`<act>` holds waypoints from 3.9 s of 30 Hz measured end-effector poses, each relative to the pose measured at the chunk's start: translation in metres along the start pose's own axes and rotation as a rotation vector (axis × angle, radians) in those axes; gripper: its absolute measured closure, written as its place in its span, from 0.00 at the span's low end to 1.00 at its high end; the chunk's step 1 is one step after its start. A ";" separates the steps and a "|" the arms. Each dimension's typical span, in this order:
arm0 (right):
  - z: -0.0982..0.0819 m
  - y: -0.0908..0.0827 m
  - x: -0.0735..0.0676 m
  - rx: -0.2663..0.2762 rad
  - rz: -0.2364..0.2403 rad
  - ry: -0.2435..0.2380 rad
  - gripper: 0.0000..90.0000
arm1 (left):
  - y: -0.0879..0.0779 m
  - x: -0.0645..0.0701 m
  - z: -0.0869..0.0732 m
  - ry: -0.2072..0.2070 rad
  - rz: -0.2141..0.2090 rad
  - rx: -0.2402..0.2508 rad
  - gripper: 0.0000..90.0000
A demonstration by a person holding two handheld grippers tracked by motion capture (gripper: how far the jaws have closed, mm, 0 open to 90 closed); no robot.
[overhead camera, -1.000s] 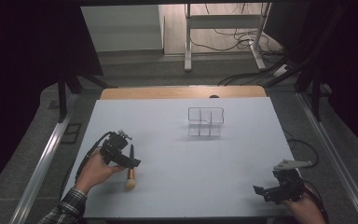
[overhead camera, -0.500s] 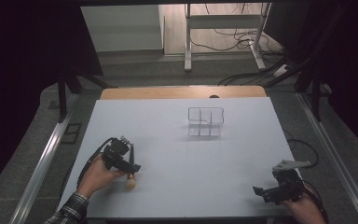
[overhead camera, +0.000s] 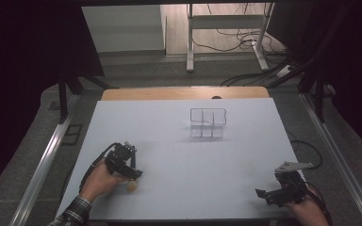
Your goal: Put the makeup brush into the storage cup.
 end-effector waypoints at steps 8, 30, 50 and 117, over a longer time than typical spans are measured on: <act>0.000 0.000 0.000 -0.006 0.001 -0.002 0.00 | -0.002 0.002 -0.002 0.052 -0.001 -0.043 0.33; -0.001 0.001 -0.001 -0.017 0.002 -0.010 0.00 | -0.013 -0.003 -0.007 0.048 -0.039 -0.010 0.80; -0.001 0.001 -0.001 -0.021 0.006 -0.013 0.00 | -0.023 0.007 -0.004 0.084 -0.062 0.074 0.80; 0.025 -0.001 -0.017 0.042 0.004 -0.109 0.00 | -0.066 0.065 0.010 0.268 -0.218 0.411 0.80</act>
Point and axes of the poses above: each handheld gripper's, and its own axes: y roughly forward along the jaws, z roughly out of its top, x roughly to its right, the point moved 2 cm from there along y, roughly forward along the jaws, and after that the axes turned 3 degrees about -y, right-handed, at the moved point
